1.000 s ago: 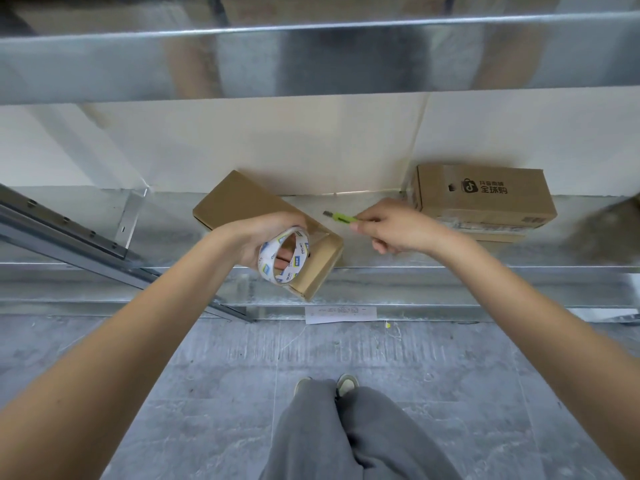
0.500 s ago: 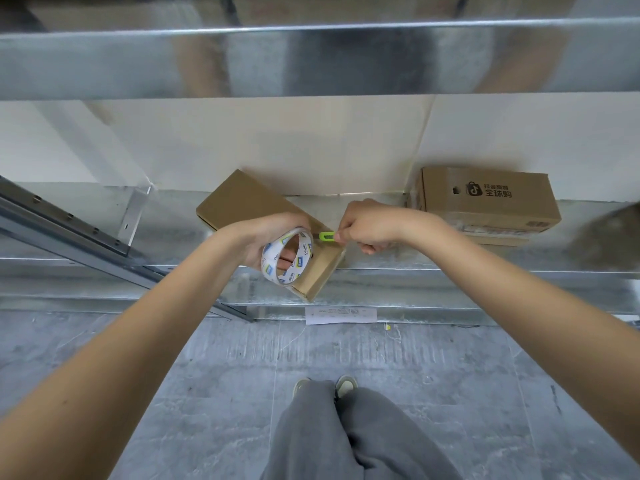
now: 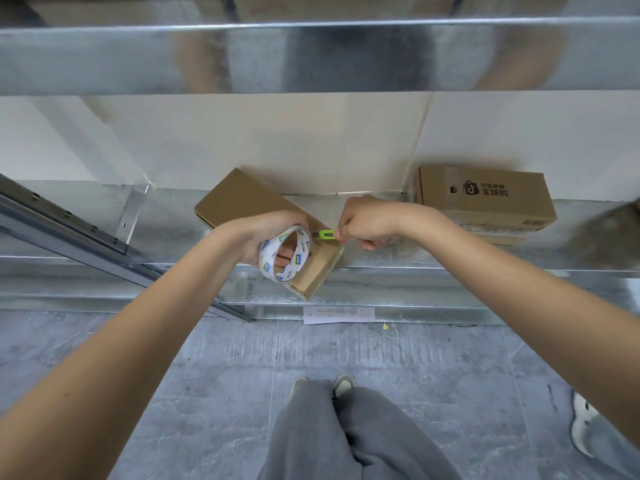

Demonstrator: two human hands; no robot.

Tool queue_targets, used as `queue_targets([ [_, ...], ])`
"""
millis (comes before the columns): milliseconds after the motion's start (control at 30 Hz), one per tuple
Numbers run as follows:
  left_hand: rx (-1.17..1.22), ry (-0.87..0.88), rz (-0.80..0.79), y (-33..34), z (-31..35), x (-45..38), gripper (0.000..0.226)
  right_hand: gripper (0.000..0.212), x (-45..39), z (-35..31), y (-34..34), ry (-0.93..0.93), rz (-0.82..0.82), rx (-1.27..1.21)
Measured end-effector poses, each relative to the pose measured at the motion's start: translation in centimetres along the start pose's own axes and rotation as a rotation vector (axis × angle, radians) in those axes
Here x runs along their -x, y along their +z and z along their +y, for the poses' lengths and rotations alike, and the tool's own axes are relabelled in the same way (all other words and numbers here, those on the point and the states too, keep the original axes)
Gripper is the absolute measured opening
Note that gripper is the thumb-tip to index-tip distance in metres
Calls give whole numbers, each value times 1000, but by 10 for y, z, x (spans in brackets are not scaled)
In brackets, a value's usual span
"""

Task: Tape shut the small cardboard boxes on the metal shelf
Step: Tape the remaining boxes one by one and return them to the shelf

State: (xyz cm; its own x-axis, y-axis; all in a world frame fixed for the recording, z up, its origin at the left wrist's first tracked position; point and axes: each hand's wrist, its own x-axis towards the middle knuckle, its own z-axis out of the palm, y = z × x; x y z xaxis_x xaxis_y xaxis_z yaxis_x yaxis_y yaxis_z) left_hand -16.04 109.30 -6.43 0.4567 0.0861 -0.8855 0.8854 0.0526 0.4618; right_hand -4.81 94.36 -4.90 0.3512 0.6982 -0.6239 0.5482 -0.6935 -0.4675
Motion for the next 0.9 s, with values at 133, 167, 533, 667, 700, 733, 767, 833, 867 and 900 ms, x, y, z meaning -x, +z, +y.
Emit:
queue_targets([
  [133, 16, 27, -2, -2, -1, -1, 38, 30, -1, -2, 6, 3, -11, 65],
  [167, 37, 37, 1, -4, -2, -2, 33, 31, 0, -1, 8, 1, -11, 72],
  [533, 62, 67, -14, -11, -8, -4, 27, 17, -11, 87, 55, 116, 627, 355],
  [667, 107, 146, 3, -14, -19, -1, 30, 41, -45, 106, 83, 137, 612, 444],
  [700, 122, 167, 12, -15, -23, 0, 30, 45, -51, 109, 85, 138, 617, 424],
  [733, 148, 187, 19, -16, -26, 0, 31, 46, -56, 110, 86, 142, 615, 412],
  [767, 186, 206, 19, -17, -30, 0, 30, 46, -59, 110, 86, 140, 617, 408],
  [833, 264, 239, 4, -20, -37, -1, 25, 48, -58, 104, 87, 104, 675, 338],
  [867, 295, 251, -1, -21, -39, -1, 23, 50, -53, 98, 88, 41, 747, 234],
  [900, 317, 260, -1, -22, -42, -2, 23, 53, -46, 90, 91, -53, 810, 126],
])
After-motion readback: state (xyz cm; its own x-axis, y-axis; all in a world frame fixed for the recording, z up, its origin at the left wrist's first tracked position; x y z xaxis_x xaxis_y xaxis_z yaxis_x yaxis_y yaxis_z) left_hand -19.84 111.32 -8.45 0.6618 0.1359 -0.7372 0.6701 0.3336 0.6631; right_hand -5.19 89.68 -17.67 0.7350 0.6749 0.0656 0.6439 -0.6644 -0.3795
